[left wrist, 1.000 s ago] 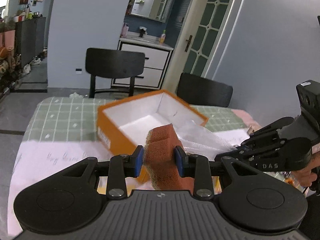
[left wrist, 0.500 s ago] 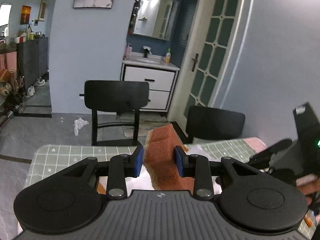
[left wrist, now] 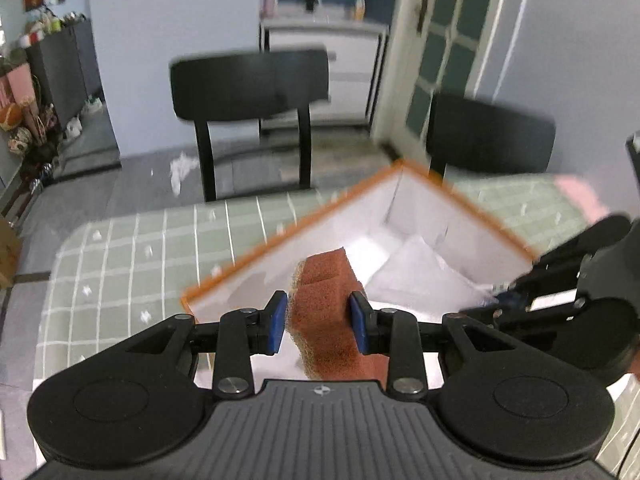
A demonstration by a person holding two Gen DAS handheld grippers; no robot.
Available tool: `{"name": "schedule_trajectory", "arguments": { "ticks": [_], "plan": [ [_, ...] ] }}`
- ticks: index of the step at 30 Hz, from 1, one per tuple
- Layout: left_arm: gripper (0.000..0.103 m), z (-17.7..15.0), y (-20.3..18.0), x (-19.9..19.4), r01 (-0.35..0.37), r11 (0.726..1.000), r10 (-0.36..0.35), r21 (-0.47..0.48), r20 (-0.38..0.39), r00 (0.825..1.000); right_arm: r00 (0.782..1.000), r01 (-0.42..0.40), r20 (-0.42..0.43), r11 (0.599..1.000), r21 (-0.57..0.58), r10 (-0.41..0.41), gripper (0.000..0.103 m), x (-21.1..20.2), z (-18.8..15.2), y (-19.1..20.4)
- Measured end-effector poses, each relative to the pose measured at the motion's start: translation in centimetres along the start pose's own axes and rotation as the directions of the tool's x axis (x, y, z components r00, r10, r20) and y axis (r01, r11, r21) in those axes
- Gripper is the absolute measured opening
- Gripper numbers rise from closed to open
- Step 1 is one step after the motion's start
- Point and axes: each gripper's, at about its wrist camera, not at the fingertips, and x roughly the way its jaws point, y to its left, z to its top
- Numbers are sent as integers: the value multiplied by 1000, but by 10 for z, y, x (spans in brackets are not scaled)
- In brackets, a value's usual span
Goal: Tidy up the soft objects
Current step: 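Carry the sponge and plastic bag with both tools over the orange box, then open both tools to drop the sponge and bag into the box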
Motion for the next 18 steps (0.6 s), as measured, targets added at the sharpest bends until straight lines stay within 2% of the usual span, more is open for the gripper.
{"name": "schedule_trajectory", "arguments": {
  "ticks": [6,15,17,18],
  "plan": [
    [38,-14,-13,30,-19,995,31,95,-124,992,996,-34,-80,999,-38,31,1,44,-10,15],
    [39,-15,-11,34,24,995,-10,95,-150,989,994,-74,-81,997,-23,72,3,59,-9,16],
    [42,-15,-12,38,23,992,-1,122,-179,984,994,-69,-82,997,-24,66,10,61,-8,18],
    [44,-14,-13,41,7,989,21,145,-186,982,995,-63,-84,998,-22,61,27,62,-7,19]
  ]
}}
